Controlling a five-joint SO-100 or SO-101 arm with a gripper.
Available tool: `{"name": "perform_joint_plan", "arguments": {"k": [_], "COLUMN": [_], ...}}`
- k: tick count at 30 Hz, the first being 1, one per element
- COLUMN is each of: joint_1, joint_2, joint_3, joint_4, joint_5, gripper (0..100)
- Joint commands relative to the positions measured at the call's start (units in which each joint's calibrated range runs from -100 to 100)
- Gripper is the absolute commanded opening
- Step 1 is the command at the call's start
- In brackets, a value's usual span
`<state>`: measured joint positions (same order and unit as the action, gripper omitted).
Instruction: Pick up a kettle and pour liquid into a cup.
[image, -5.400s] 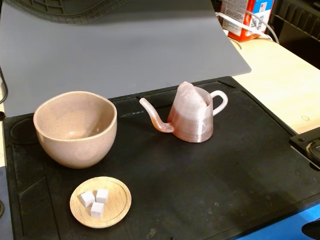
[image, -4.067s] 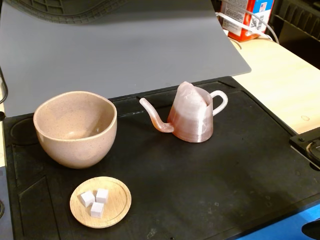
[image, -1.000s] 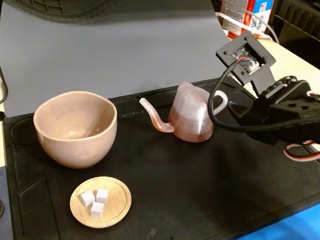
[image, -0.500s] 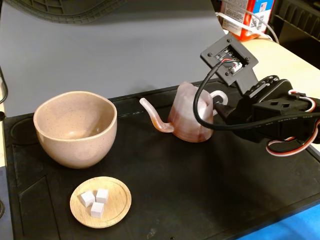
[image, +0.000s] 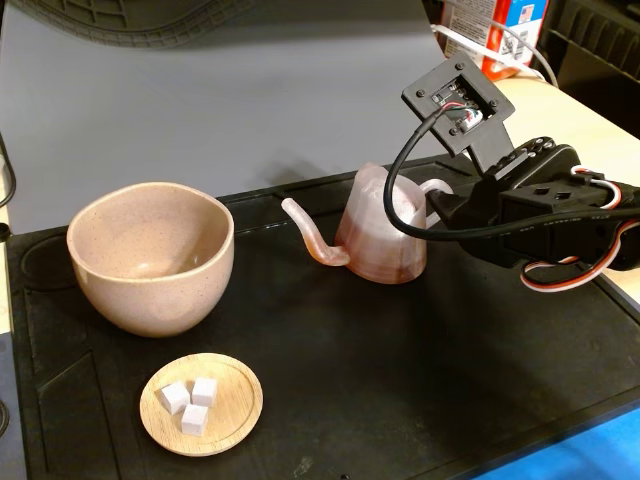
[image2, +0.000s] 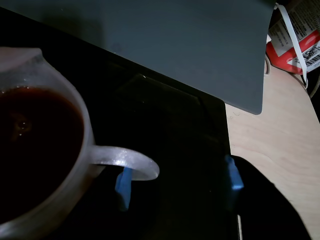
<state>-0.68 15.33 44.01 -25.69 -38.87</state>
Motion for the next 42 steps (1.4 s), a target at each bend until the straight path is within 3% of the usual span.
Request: {"name": "perform_joint_plan", "arguments": {"k": [1, 42], "joint_1": [0.3, -0.7], "joint_2": [-0.3, 6.3], "joint_3": [-2.8, -10.8], "joint_4": [-0.8, -0.6], "joint_5": [-0.1, 0.3], "gripper": [22, 22]}}
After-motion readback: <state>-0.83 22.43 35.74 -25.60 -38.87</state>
